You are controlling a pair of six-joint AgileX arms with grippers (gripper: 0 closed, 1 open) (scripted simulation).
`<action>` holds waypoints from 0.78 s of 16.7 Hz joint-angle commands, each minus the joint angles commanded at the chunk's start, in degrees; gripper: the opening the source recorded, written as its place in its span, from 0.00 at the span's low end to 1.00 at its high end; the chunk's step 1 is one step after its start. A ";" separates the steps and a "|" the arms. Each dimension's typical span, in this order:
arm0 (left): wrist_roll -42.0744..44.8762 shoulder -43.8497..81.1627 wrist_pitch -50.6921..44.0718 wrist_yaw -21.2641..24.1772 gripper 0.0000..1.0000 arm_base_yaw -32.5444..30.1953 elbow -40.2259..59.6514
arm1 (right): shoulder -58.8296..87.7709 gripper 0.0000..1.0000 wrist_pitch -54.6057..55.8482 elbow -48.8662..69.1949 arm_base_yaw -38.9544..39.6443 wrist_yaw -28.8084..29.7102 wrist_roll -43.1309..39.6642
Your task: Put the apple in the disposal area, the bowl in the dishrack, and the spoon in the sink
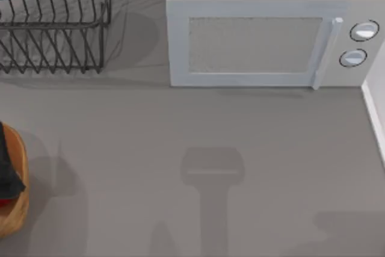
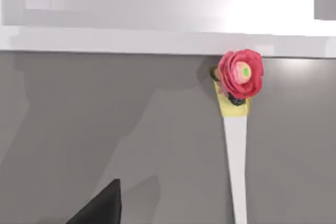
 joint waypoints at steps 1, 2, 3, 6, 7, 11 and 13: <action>0.00 0.00 0.00 0.00 1.00 0.00 0.00 | 4.47 1.00 -3.02 2.69 -1.40 0.00 -1.49; 0.00 0.00 0.00 0.00 1.00 0.00 0.00 | 8.58 1.00 -5.78 5.15 -2.68 0.00 -2.85; 0.00 0.00 0.00 0.00 1.00 0.00 0.00 | 12.25 1.00 -8.24 7.36 -3.83 0.01 -4.08; 0.00 0.00 0.00 0.00 1.00 0.00 0.00 | 19.79 1.00 -13.46 12.06 -6.28 0.03 -6.70; 0.00 0.00 0.00 0.00 1.00 0.00 0.00 | 21.10 1.00 -14.43 12.92 -6.73 0.03 -7.18; 0.00 0.00 0.00 0.00 1.00 0.00 0.00 | 21.93 1.00 -15.05 13.47 -7.02 0.04 -7.49; 0.00 0.00 0.00 0.00 1.00 0.00 0.00 | 21.83 1.00 -14.76 13.18 -6.76 0.05 -7.40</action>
